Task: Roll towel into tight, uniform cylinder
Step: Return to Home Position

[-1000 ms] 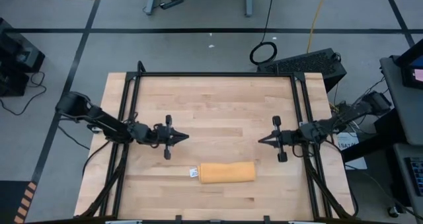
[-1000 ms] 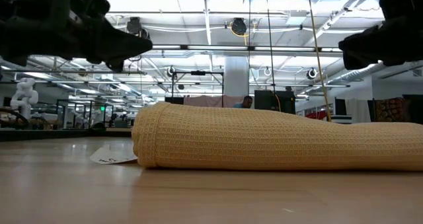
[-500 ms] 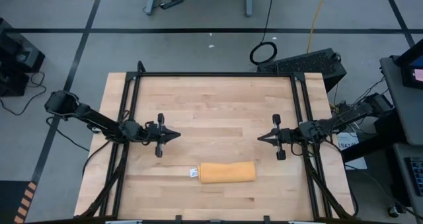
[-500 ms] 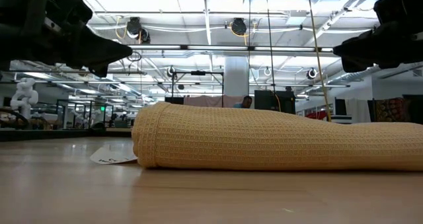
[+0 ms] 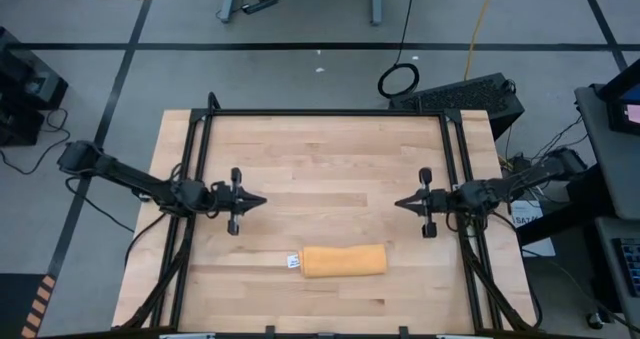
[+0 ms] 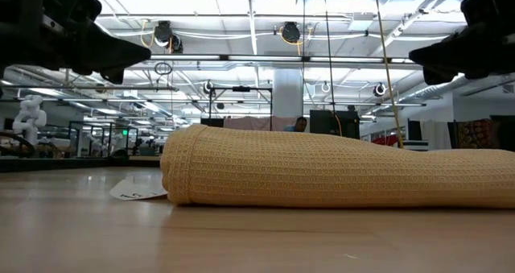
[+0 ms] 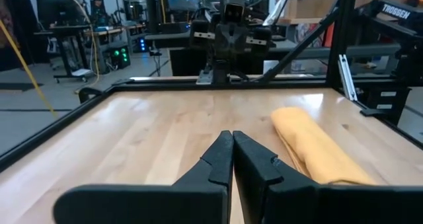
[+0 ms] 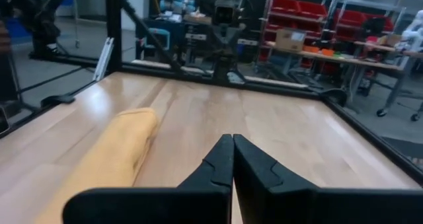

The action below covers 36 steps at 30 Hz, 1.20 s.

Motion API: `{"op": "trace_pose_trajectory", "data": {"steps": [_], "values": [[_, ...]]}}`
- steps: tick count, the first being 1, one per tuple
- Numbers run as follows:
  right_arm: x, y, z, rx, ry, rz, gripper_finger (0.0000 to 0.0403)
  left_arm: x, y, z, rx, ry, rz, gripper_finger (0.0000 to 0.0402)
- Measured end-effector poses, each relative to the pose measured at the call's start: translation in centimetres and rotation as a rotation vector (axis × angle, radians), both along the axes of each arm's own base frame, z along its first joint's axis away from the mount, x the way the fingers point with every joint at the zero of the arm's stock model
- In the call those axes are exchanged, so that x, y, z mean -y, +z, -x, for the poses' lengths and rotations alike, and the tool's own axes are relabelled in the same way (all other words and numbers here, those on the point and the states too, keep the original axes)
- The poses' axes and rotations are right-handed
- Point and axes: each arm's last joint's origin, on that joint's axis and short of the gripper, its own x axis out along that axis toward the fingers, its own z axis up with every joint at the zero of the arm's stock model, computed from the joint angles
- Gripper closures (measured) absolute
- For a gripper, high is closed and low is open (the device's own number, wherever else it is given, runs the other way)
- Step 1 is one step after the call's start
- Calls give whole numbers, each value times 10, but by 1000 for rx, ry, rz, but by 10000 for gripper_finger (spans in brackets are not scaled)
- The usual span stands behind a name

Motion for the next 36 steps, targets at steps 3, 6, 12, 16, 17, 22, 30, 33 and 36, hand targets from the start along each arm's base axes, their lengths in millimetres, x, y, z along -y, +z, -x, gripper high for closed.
{"op": "trace_pose_trajectory", "data": {"steps": [3,6,12,16,17,22,30,33,36], "values": [[2,2,5,19,5,-2,403,-1,1,4,-6,3,-2,387],[2,2,10,21,35,5,403,-2,1,8,-24,6,-6,387],[3,7,17,94,134,61,403,-5,1,15,-45,24,-11,387],[7,10,20,136,146,91,403,-6,2,19,-39,26,-10,387],[8,10,20,134,132,92,403,-6,2,19,-37,26,-9,387],[14,5,19,86,93,77,403,-7,7,24,4,26,-7,387],[17,4,19,76,123,71,403,-10,7,34,14,51,-1,396],[19,4,19,78,100,65,403,-12,5,38,-2,56,26,397],[21,4,18,68,84,45,403,-13,5,42,3,57,53,398]]}}
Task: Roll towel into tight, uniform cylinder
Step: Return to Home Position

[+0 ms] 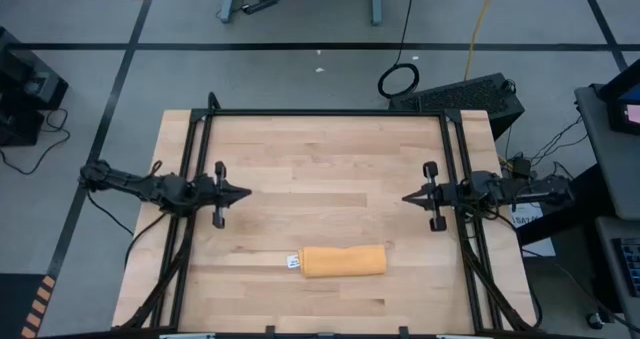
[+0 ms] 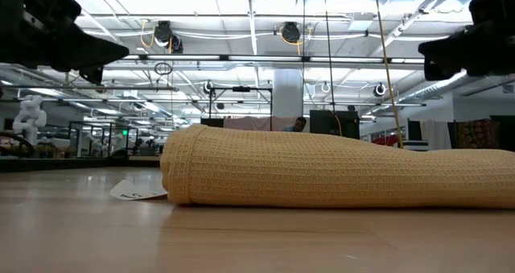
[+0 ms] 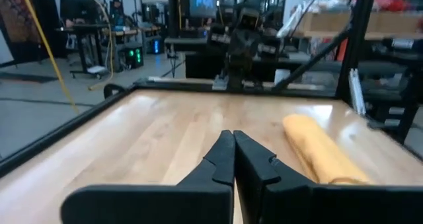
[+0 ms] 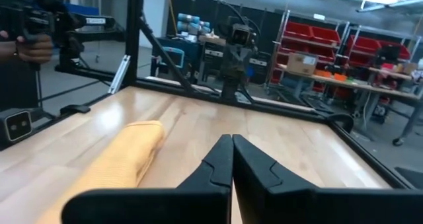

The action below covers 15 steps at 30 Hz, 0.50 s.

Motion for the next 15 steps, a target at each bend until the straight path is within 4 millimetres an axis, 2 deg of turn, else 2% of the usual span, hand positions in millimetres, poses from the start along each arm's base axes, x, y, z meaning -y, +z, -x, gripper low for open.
{"op": "trace_pose_trajectory", "data": {"steps": [6,15], "values": [[2,-1,0,-8,-20,-30,403,-1,4,4,50,-4,-52,400],[4,0,0,-5,-26,1,403,-12,5,3,51,84,-95,401]]}}
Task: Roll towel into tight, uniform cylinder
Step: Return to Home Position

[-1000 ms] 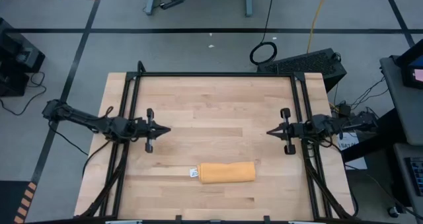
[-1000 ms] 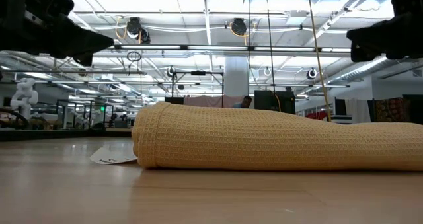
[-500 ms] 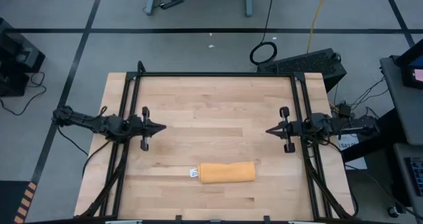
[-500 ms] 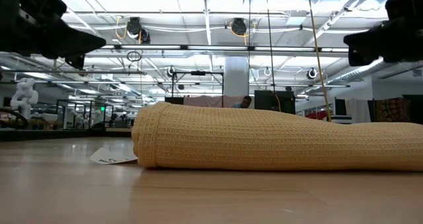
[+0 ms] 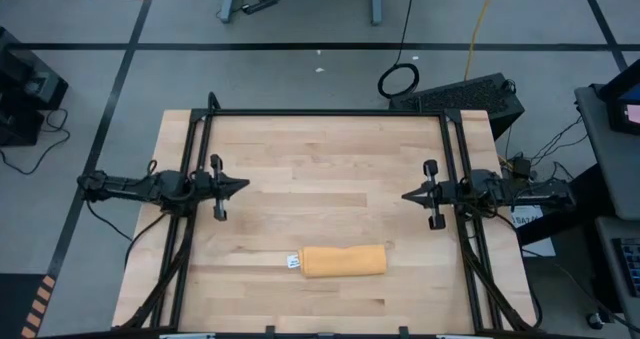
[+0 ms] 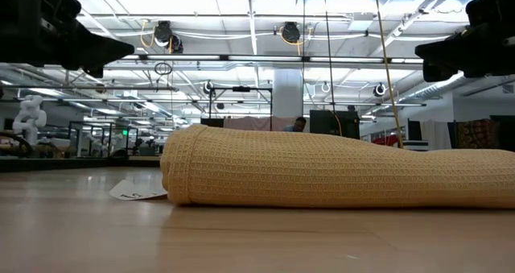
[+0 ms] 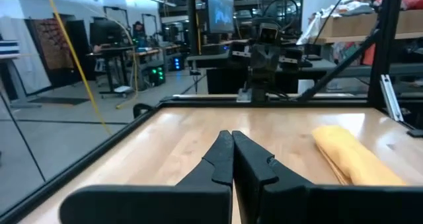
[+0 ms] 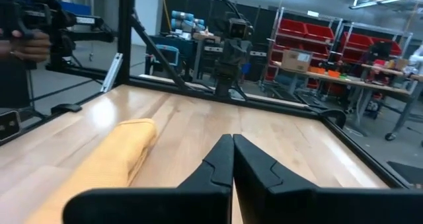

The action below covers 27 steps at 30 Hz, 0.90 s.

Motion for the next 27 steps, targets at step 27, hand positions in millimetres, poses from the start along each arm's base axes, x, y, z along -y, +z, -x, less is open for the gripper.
{"op": "trace_pose_trajectory", "data": {"steps": [27], "values": [[5,0,0,-5,-39,-76,403,-5,-3,-1,-26,-108,56,401]]}}
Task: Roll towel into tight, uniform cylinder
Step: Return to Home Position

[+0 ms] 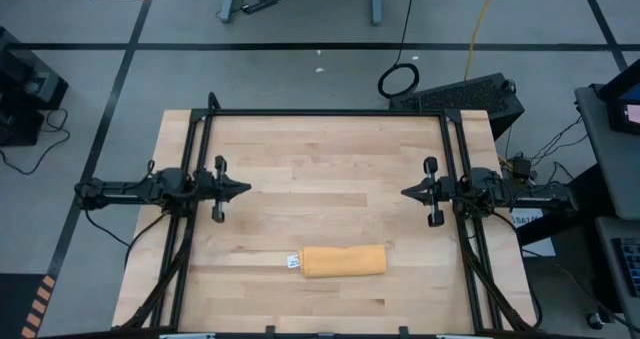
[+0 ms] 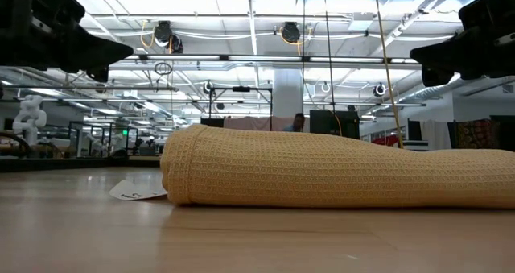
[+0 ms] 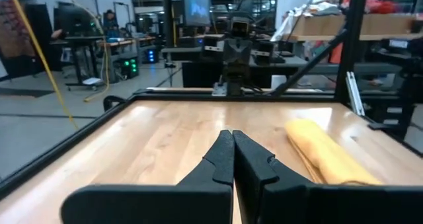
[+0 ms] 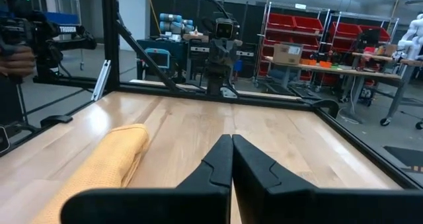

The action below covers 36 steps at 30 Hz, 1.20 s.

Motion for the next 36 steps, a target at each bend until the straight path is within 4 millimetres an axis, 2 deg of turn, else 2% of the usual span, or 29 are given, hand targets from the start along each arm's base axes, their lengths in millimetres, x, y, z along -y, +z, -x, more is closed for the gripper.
{"op": "trace_pose_trajectory", "data": {"steps": [7,28,36], "values": [[0,0,0,-1,0,0,403,-3,0,0,-7,32,-47,401],[0,0,0,0,0,0,403,-4,-2,0,-18,-8,12,392],[0,0,0,-1,2,-62,403,-4,-1,0,-16,-7,11,389]]}}
